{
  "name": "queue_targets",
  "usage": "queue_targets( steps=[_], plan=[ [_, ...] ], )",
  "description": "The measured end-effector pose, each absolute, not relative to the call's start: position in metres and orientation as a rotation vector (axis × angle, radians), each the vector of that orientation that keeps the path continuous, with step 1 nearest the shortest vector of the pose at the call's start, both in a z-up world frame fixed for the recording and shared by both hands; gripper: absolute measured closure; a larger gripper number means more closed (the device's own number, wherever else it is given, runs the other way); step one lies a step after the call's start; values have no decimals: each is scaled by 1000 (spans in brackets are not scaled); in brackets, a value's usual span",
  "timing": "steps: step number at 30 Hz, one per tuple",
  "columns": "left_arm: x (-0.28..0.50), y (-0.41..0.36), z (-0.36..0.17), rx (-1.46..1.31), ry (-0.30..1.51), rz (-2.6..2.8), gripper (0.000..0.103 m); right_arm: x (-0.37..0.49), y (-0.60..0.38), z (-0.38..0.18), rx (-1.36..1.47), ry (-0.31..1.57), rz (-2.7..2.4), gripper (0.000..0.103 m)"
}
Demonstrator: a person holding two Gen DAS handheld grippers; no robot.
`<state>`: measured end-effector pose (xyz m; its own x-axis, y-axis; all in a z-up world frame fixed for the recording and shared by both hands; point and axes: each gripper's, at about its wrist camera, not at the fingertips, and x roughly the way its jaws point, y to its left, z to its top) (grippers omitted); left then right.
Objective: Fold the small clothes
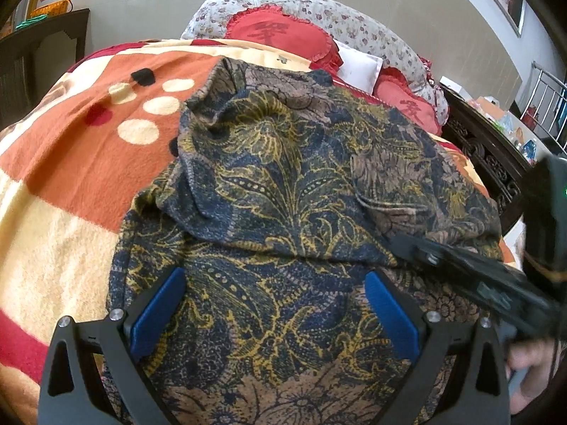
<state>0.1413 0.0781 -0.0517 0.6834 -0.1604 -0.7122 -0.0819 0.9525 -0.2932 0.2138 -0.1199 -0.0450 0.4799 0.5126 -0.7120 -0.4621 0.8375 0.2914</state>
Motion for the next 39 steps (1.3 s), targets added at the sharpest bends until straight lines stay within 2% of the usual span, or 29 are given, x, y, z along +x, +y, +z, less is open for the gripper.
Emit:
queue_targets(
  steps=[1,5,6,8,10,13,16,25,31,33,35,36,37,39],
  plan=[
    [142,77,-51,-308,823,-46,0,207,-125,-41,57,876,607,85],
    [135,75,-35,-339,769,-111,1,170,-153,-31,-69,848,594,66],
    [134,72,-27,-352,739,-144,0,163,-157,-33,-118,853,565,65],
    [141,63,-16,-351,720,-210,0,146,-175,-44,-206,856,470,65],
    [156,50,-14,-360,746,-297,1,135,-191,-46,-145,833,466,65],
    [184,38,-25,-406,818,-389,4,134,-205,-45,-87,813,405,65],
    [212,40,-47,-567,915,-459,6,140,-209,-46,-41,818,401,65],
    [249,49,-56,-815,982,-536,3,150,-207,-46,5,824,407,66],
    [259,47,-48,-910,966,-610,6,150,-209,-46,15,824,410,66],
    [257,48,-47,-886,963,-572,23,150,-209,-46,16,824,410,66],
    [258,47,-50,-787,1007,-496,58,150,-209,-46,18,825,411,66],
    [259,43,-52,-721,1032,-449,67,150,-209,-45,25,826,413,66],
    [257,40,-55,-677,1044,-416,80,151,-209,-46,27,827,412,66],
    [256,38,-55,-635,1036,-374,89,151,-208,-47,26,827,407,66]
  ],
)
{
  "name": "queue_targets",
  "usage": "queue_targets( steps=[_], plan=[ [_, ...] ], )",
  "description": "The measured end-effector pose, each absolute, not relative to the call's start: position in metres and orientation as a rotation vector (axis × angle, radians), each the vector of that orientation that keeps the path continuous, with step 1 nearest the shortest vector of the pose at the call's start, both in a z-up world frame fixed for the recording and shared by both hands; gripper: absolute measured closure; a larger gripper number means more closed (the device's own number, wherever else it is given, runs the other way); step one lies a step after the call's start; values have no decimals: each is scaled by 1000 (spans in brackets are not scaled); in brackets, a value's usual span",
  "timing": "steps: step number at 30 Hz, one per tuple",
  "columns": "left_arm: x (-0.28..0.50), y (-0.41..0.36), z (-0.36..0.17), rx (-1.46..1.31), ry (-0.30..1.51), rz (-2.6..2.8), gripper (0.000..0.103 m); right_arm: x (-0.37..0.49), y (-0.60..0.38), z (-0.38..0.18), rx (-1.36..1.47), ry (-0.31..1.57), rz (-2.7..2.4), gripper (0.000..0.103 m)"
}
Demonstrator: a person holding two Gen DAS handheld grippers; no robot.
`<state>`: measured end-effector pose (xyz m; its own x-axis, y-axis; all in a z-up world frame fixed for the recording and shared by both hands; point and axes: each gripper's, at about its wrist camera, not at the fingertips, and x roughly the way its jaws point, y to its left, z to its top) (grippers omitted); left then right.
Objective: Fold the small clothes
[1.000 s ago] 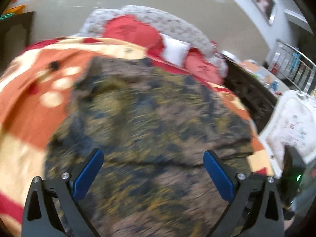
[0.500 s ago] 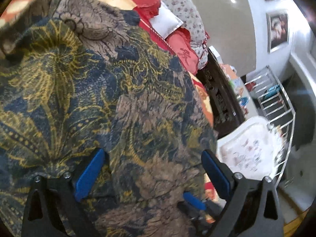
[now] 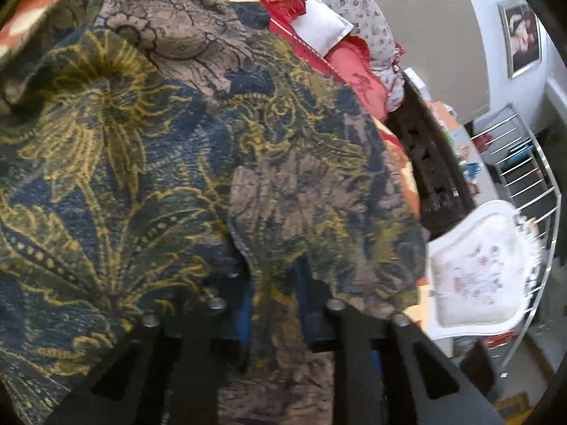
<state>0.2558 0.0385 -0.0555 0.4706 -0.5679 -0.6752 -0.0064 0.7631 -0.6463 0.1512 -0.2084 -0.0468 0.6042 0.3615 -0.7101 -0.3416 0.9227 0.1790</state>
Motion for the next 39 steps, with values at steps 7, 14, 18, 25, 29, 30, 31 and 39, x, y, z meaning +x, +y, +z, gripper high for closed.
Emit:
queue_targets(
  steps=[7,14,18,25,29,30,31,39],
  plan=[
    [220,56,-24,-559,883,-313,99,153,-207,-48,16,828,400,66],
    [210,137,-24,-559,861,-148,99,153,-202,-48,5,826,393,66],
    [217,149,-28,-530,887,-117,99,153,-201,-49,5,828,391,66],
    [227,142,-35,-373,915,-45,91,153,-200,-49,4,829,387,66],
    [223,139,-36,-368,934,-24,88,154,-200,-49,5,834,386,66],
    [219,138,-28,-345,912,21,86,154,-200,-49,2,836,384,66],
    [215,136,-20,-318,886,57,74,154,-200,-49,2,839,384,66],
    [221,73,-2,-150,774,9,3,153,-179,-47,-82,881,496,15]
  ],
)
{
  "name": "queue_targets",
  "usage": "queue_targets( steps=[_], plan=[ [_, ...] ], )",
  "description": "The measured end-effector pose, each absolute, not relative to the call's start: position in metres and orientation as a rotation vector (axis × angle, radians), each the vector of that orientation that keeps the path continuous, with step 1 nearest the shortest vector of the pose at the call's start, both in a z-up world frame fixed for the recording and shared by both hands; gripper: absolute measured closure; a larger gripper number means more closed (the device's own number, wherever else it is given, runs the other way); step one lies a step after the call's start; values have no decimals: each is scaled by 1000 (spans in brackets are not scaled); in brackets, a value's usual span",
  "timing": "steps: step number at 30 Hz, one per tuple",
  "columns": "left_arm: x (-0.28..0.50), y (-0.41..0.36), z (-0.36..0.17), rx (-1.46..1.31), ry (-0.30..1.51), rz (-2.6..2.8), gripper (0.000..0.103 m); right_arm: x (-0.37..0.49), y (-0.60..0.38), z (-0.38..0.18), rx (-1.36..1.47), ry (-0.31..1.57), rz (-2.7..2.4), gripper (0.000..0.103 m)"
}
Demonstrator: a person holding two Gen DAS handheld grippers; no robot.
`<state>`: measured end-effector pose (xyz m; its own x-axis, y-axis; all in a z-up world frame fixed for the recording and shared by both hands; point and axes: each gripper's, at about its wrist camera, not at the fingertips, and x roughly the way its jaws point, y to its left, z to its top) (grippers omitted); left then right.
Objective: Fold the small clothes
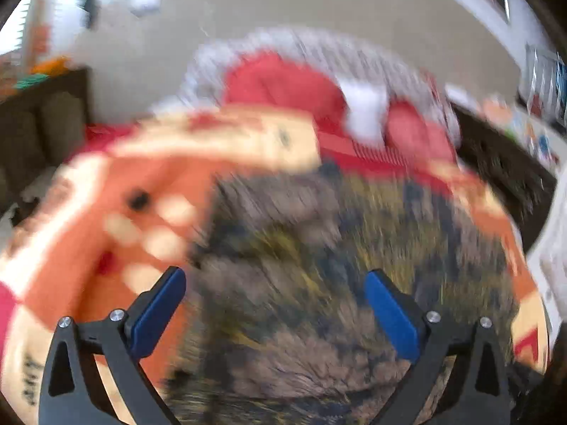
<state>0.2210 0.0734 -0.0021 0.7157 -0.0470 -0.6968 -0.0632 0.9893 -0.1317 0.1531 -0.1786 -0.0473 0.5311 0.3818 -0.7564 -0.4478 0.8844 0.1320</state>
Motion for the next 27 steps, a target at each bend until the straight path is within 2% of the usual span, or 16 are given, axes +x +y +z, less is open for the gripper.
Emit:
queue_targets(
  steps=[2,3,4,5,6,7,9,11,14,16,17,21,24,25,27],
  plan=[
    [231,73,-27,-156,864,20,39,148,-166,-49,-183,889,459,15],
    [232,76,-36,-175,891,24,42,146,-162,-49,-215,898,446,15],
    [226,81,-43,-206,863,10,42,145,-161,-46,-238,914,438,15],
    [220,83,-43,-218,822,-2,41,144,-162,-42,-232,918,433,25],
    [217,84,-45,-227,803,-11,40,141,-168,-30,-196,884,436,56],
    [215,86,-47,-243,797,-21,39,140,-173,-20,-162,844,450,65],
    [216,86,-47,-250,796,-30,36,146,-186,8,-104,713,444,67],
    [216,85,-47,-245,800,-46,29,169,-200,20,-72,665,373,68],
    [214,88,-47,-247,803,-66,27,217,-235,10,-2,736,222,79],
    [216,86,-47,-247,804,-68,27,236,-272,-21,52,884,95,84],
    [216,86,-47,-239,806,-65,26,233,-285,-31,104,888,110,89],
    [214,82,-48,-212,812,-57,24,206,-292,-39,57,835,159,87],
    [215,81,-49,-202,815,-49,25,212,-292,-36,63,892,166,86],
    [217,79,-49,-196,817,-43,25,216,-296,-30,82,927,157,86],
    [218,78,-50,-187,819,-35,25,220,-295,-6,79,866,96,85]
  ],
)
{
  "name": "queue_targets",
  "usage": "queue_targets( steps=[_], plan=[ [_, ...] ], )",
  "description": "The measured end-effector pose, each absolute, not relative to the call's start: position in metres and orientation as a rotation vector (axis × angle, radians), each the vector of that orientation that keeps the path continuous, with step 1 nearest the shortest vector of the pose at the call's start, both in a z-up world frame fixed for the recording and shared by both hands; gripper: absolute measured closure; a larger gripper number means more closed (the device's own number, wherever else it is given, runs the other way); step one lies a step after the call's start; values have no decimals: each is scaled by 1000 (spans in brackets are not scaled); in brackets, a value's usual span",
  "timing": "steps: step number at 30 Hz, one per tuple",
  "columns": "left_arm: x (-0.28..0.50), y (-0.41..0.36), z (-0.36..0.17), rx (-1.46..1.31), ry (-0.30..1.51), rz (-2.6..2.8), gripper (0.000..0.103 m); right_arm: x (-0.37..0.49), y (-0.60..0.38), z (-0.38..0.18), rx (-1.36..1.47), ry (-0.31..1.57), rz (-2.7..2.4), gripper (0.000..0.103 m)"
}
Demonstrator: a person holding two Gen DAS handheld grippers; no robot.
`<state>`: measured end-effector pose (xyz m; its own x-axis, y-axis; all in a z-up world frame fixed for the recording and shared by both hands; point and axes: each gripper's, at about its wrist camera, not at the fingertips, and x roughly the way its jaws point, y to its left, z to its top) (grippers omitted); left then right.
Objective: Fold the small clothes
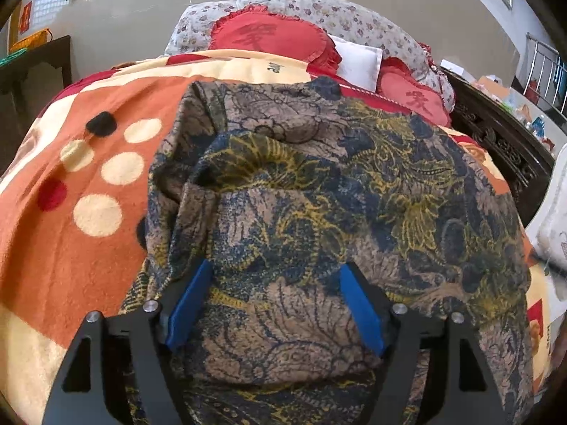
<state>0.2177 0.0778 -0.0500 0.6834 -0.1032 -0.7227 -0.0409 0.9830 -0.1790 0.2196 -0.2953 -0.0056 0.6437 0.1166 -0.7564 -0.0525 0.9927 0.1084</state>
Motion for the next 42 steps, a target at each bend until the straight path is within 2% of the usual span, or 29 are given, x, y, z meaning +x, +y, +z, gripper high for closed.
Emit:
queue_targets(
  steps=[4,8,10,14,20,22,25,26,30,34,38,40,42],
  plan=[
    [219,77,-50,-187,819,-34,25,250,-268,23,30,777,158,85],
    [220,77,-51,-186,821,-33,25,298,-259,-11,-60,866,94,85],
    [221,76,-51,-181,823,-27,25,307,-271,-20,-5,843,62,84],
    [222,75,-52,-181,826,-23,25,317,-289,-34,3,923,-64,82],
    [225,74,-52,-176,829,-19,24,256,-249,24,-89,672,91,81],
    [225,74,-52,-175,829,-19,24,244,-229,16,-116,696,186,81],
    [225,73,-52,-174,829,-19,24,236,-216,-31,-165,850,192,80],
    [225,73,-52,-175,829,-20,23,231,-219,-38,-150,822,189,79],
    [225,73,-52,-178,828,-22,23,239,-218,-16,-67,883,118,79],
    [225,73,-52,-180,827,-24,22,242,-185,16,-24,798,215,77],
    [225,72,-53,-183,827,-25,22,253,-155,-25,-82,930,270,76],
    [225,70,-53,-178,827,-23,22,248,-155,-37,-126,866,274,75],
    [225,70,-53,-181,827,-24,22,245,-157,-33,-109,879,264,75]
  ],
)
